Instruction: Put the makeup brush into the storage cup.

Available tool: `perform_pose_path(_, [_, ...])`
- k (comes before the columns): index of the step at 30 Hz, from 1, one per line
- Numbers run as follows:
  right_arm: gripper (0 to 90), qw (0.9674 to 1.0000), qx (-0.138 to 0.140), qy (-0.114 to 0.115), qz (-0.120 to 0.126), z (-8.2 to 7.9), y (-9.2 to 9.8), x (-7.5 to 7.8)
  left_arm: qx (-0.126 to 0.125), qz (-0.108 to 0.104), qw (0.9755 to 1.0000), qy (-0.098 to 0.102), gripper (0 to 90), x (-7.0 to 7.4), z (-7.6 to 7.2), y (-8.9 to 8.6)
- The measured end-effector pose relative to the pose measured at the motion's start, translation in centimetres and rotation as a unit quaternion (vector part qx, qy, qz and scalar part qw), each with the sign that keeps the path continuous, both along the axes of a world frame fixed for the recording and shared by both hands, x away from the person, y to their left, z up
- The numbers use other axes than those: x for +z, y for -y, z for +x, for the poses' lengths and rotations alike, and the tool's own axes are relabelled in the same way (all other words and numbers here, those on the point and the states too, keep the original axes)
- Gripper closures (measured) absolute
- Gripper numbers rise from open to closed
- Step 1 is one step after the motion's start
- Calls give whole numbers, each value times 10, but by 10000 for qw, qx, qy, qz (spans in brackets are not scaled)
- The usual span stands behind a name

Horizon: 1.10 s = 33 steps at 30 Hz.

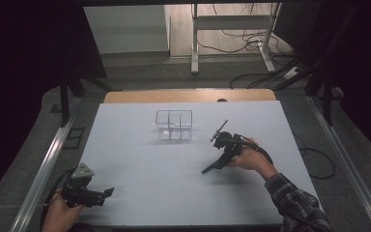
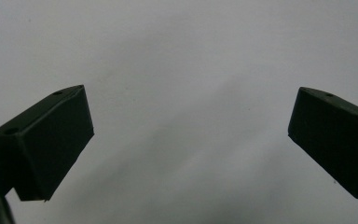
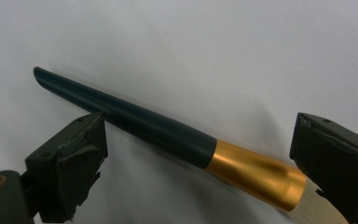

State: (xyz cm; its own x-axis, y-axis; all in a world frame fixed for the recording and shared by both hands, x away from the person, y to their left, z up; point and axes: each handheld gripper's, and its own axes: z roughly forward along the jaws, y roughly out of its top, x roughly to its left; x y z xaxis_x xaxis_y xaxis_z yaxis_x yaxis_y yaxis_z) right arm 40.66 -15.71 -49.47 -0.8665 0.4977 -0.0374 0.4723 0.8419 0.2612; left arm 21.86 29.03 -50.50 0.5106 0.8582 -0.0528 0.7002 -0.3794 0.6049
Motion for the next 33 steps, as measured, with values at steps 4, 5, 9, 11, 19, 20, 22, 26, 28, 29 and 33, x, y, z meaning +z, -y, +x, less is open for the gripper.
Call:
perform_pose_path(4, [54,10000,32,-31,-79,1,1,-5,-9,9,10000,-15,5,0,0,0])
perform_pose_path(5, [62,9999,54,-47,-107,1,1,-6,-11,9,10000,-18,5,0,0,0])
perform_pose_path(9, [129,9996,139,-68,-238,1,2,-9,-20,14,10000,-22,5,0,0,1])
perform_pose_path(11, [247,9996,161,-146,-168,2,4,-7,-22,29,10000,-23,5,-1,0,1])
perform_pose_path(19, [739,9985,250,-292,-398,0,4,2,-20,21,10000,-32,5,0,0,1])
perform_pose_path(20, [739,9985,244,-290,-388,0,5,2,-25,13,10000,-33,5,0,0,1])
perform_pose_path(22, [740,9988,232,-268,-328,0,6,2,-21,4,10000,-33,5,0,0,1])
perform_pose_path(26, [740,9993,152,-251,-238,-2,9,2,-6,-36,10000,-37,6,0,1,1])
perform_pose_path(28, [740,9993,137,-216,-260,-3,9,3,3,-42,10000,-34,6,0,1,1])
perform_pose_path(29, [740,9994,137,-258,-201,-3,9,2,5,-45,10000,-34,6,0,1,1])
perform_pose_path(33, [740,9997,112,-181,-87,-5,12,5,13,-48,10000,-28,6,1,1,1])
